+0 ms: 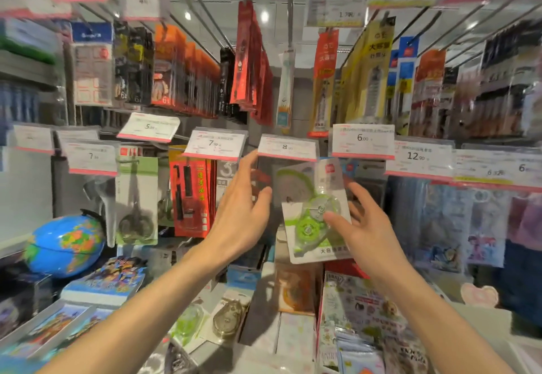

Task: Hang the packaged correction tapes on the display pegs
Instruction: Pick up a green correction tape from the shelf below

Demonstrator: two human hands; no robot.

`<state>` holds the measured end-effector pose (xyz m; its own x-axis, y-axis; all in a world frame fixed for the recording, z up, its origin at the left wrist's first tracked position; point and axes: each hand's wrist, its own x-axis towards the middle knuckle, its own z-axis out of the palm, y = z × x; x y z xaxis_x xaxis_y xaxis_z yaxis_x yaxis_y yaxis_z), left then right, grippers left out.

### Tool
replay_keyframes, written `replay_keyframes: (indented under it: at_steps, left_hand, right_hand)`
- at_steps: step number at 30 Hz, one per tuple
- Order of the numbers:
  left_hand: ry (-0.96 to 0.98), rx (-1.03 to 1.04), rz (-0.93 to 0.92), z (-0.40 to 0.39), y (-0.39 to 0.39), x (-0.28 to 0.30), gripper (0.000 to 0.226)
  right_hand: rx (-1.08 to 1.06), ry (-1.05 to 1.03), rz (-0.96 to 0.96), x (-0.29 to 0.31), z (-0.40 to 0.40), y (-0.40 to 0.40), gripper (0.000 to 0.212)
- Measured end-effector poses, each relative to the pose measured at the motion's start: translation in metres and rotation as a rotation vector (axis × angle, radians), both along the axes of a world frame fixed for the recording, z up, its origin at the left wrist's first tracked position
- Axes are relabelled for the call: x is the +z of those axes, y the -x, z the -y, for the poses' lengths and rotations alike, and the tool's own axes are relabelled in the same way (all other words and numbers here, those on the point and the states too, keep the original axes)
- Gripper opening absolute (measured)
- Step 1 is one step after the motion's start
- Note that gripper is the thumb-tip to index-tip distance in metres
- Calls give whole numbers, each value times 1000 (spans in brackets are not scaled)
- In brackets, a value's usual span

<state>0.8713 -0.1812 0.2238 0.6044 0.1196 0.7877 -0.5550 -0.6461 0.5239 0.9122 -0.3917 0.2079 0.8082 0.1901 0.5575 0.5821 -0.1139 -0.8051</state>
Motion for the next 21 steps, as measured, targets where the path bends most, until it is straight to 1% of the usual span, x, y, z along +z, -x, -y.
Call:
replay_keyframes:
  at_steps: [2,6,12,17,21]
  left_hand:
    - [-13,5,8,-2,-1,7,62]
    - [-47,16,-15,-5,0,15,66]
    - [-84,58,-5,-11,-5,14,62]
    - [-87,55,-15,-15,-8,6,59]
    - [-100,89,-75,-18,-15,-14,56]
  right_hand:
    - [-2,24,9,9,-9,-4,53]
    - [-6,31,15,17,-27,-14,58]
    - [-14,18,12,20,-42,-24,68]
    - [11,2,-8,15,-49,-29,68]
    - [-10,-16,-43,6,-58,-36,73]
